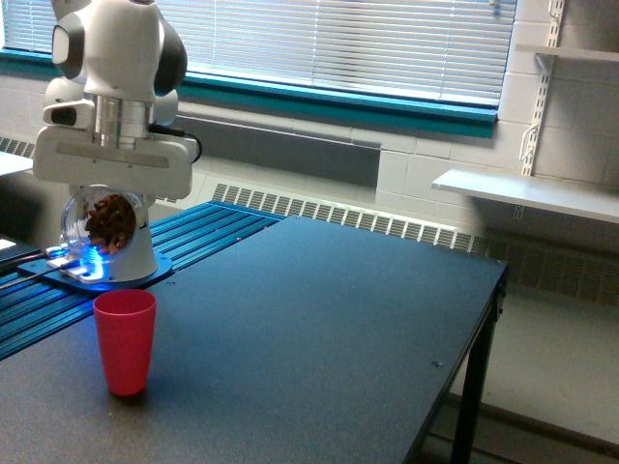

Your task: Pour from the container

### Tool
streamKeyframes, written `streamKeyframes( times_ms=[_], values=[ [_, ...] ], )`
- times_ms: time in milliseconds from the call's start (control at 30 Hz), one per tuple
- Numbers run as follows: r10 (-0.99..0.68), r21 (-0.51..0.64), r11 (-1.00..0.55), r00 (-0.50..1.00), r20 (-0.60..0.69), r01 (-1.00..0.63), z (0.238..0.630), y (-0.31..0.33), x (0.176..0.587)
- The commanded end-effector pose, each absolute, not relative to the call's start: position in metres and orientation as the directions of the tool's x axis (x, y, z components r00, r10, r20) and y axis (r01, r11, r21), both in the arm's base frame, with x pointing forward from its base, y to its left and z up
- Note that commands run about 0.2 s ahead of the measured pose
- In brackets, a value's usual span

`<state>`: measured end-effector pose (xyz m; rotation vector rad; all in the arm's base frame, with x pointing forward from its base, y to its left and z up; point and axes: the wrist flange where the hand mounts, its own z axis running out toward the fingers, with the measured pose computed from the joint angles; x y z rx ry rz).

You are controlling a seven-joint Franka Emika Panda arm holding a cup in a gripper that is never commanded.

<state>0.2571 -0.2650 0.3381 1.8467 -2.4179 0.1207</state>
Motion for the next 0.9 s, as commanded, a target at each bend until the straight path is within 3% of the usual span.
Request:
streamKeyframes(
  times_ms=[33, 900],
  values=[
    [-0.967, 0.023, 0.234, -0.230, 0.114, -0.972, 0.332, -0.264, 0.265],
    [-0.970, 0.065, 0.236, -0.231, 0.072, -0.970, 0.309, -0.250, 0.279]
  ],
)
